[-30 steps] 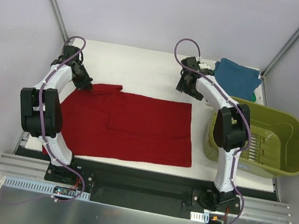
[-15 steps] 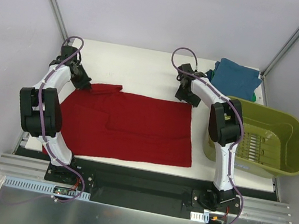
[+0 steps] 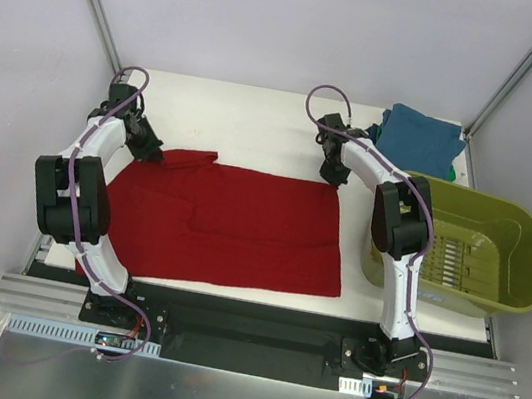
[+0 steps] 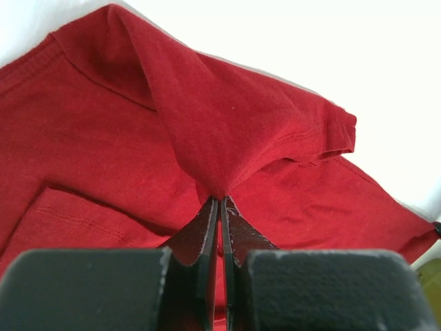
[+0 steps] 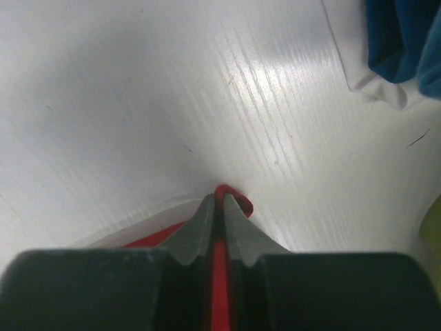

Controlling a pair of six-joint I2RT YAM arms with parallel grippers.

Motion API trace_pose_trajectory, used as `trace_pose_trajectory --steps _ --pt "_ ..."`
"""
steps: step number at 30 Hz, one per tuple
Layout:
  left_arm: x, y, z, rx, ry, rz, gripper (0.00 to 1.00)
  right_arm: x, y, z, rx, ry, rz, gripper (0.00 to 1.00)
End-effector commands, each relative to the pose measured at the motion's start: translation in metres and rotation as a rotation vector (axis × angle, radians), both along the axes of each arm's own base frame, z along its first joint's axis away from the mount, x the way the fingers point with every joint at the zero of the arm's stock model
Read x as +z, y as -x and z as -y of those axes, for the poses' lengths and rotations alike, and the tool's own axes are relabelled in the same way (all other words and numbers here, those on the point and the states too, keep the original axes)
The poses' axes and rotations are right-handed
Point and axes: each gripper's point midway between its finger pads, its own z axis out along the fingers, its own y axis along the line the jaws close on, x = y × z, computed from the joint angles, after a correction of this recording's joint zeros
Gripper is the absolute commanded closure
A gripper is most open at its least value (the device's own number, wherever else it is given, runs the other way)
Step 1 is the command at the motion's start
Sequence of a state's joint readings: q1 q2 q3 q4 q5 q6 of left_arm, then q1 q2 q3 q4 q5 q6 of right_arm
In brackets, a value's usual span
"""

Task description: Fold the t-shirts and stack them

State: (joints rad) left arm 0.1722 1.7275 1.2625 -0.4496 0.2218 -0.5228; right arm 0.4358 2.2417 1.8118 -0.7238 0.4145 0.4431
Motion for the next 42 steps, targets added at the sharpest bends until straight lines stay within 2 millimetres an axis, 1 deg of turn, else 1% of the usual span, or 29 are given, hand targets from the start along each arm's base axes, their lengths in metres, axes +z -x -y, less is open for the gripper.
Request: trace_pose_trajectory --steps 1,4,5,6,8,9,10,11,12,13,14,15,16,18,20,21,22,23,24,25,26,27,29,30,31,33,36,38,42 --pt "0.008 0.001 -0.001 -0.012 0.008 0.028 1.0 0.007 -0.002 0.002 0.025 0.001 0.008 0.97" --pt "0.015 0.003 0.004 -0.017 0.028 0.047 1.0 0.01 0.0 -0.002 0.065 -0.016 0.011 0.99" --pt "0.017 0.004 0.005 -0.016 0.034 0.05 1.0 0.017 -0.001 -0.005 0.079 -0.028 0.029 0.99" --pt "0.025 0.006 0.005 -0.012 0.029 0.072 1.0 0.016 0.001 -0.005 0.087 -0.036 0.028 0.99" --pt "0.029 0.014 0.005 0.004 0.023 0.079 1.0 0.03 0.004 -0.007 0.114 -0.045 0.054 0.99" --pt "0.041 0.019 0.002 0.021 0.003 0.109 1.0 0.029 0.008 -0.006 0.124 -0.043 0.053 0.99" --pt "0.037 0.028 0.002 0.043 0.001 0.096 1.0 0.032 0.011 -0.007 0.139 -0.043 0.056 1.0" --pt "0.038 0.033 0.001 0.056 -0.006 0.1 1.0 0.043 0.012 -0.007 0.16 -0.048 0.077 0.99" --pt "0.05 0.039 -0.002 0.082 -0.026 0.136 1.0 0.046 0.014 -0.01 0.178 -0.065 0.078 0.99" --pt "0.045 0.049 -0.002 0.095 -0.03 0.123 1.0 0.051 0.02 -0.011 0.196 -0.074 0.08 0.99" --pt "0.047 0.054 -0.002 0.107 -0.032 0.131 1.0 0.053 0.024 -0.012 0.214 -0.076 0.076 0.99" --pt "0.059 0.06 -0.005 0.144 -0.043 0.167 1.0 0.055 0.028 -0.015 0.231 -0.087 0.073 1.0" --pt "0.054 0.07 -0.004 0.158 -0.043 0.153 1.0 0.058 0.036 -0.016 0.247 -0.088 0.075 0.99" --pt "0.064 0.085 -0.006 0.219 -0.048 0.174 1.0 0.061 0.043 -0.017 0.278 -0.087 0.078 0.99" --pt "0.059 0.101 -0.01 0.256 -0.07 0.163 1.0 0.064 0.056 -0.017 0.301 -0.082 0.081 0.99" --pt "0.067 0.107 -0.009 0.269 -0.073 0.193 1.0 0.065 0.061 -0.017 0.306 -0.081 0.079 0.99" --pt "0.061 0.117 -0.01 0.276 -0.079 0.171 1.0 0.074 0.064 -0.016 0.311 -0.087 0.099 0.99" --pt "0.062 0.122 -0.009 0.281 -0.083 0.175 1.0 0.068 0.072 -0.012 0.309 -0.08 0.083 0.99" --pt "0.067 0.128 -0.011 0.296 -0.091 0.188 1.0 0.07 0.074 -0.011 0.314 -0.08 0.086 1.0" --pt "0.064 0.137 -0.01 0.298 -0.092 0.168 1.0 0.077 0.079 -0.01 0.319 -0.086 0.101 0.99" --pt "0.064 0.144 -0.018 0.332 -0.129 0.159 1.0 0.074 0.084 -0.006 0.319 -0.079 0.092 1.0" --pt "0.069 0.149 -0.019 0.346 -0.139 0.175 1.0 0.075 0.088 -0.005 0.322 -0.08 0.092 1.0" --pt "0.069 0.162 -0.024 0.38 -0.165 0.157 1.0 0.084 0.093 0.0 0.327 -0.076 0.114 0.99" --pt "0.075 0.166 -0.025 0.395 -0.167 0.175 1.0 0.082 0.097 0.003 0.328 -0.068 0.106 1.0" --pt "0.08 0.167 -0.026 0.405 -0.174 0.186 1.0 0.088 0.099 0.005 0.335 -0.066 0.12 1.0" --pt "0.09 0.173 -0.027 0.418 -0.175 0.201 1.0 0.09 0.104 0.009 0.341 -0.053 0.116 0.99" --pt "0.099 0.178 -0.023 0.41 -0.164 0.2 1.0 0.095 0.107 0.012 0.351 -0.046 0.121 0.99" --pt "0.102 0.183 -0.024 0.419 -0.167 0.203 1.0 0.095 0.109 0.013 0.357 -0.041 0.118 0.99" --pt "0.096 0.201 -0.027 0.46 -0.187 0.171 1.0 0.095 0.114 0.016 0.367 -0.033 0.109 0.99"
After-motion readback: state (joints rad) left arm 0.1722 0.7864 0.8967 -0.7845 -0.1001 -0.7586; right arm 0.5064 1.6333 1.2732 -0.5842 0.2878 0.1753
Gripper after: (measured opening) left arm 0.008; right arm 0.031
